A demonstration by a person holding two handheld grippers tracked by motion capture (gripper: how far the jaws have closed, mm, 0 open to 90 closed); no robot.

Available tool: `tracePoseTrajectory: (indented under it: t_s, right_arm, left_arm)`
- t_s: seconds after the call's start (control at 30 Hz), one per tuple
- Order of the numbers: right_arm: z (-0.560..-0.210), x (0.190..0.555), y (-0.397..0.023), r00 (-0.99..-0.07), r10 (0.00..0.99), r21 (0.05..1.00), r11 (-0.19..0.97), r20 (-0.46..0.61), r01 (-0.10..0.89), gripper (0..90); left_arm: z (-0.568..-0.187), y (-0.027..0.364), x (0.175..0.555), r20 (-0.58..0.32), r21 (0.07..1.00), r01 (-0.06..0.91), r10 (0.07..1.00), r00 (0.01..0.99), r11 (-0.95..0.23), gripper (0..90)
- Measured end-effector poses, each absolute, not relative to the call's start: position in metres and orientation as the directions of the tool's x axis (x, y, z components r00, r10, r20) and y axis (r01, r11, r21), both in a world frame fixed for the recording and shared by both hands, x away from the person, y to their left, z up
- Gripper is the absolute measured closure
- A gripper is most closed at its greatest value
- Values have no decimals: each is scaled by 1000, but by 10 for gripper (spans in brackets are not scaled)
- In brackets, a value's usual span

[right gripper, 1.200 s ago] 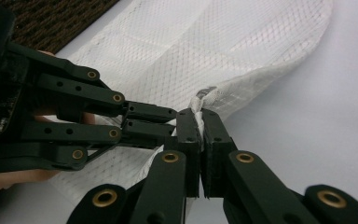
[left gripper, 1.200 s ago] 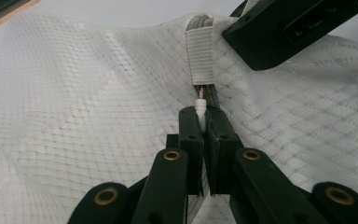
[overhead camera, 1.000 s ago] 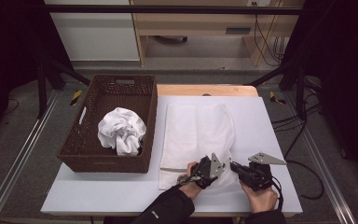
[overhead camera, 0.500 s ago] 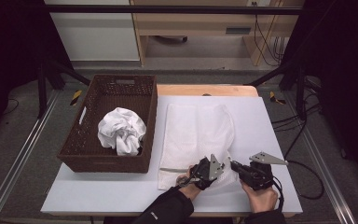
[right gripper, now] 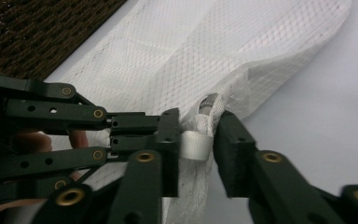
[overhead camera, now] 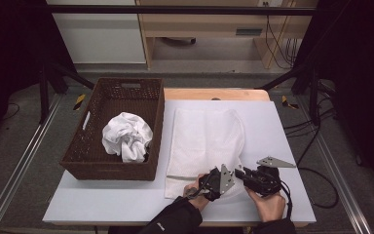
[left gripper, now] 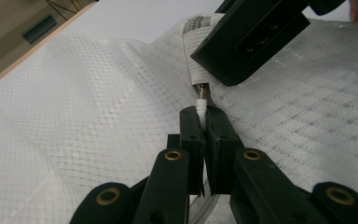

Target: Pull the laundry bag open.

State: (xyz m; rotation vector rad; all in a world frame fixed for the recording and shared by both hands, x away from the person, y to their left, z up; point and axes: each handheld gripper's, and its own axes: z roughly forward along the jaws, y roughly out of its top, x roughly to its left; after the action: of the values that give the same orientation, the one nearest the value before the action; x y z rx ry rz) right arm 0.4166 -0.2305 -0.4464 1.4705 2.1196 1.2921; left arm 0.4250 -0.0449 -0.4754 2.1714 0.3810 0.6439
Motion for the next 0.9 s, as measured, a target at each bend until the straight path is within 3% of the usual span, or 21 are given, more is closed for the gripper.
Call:
tracePoseTrajectory:
  t_s: [0.13,0.9]
  right_arm:
    - [-445,415,-229,-456,852,767,105,260,633,856]
    - [-438,411,-226,-442,870,800,102,216,591,879]
  left_arm:
    - [-476,-45,424,319,786,50,473,821,-616,854]
    - [-473,-43,423,313,791,54,479,820,-610,856]
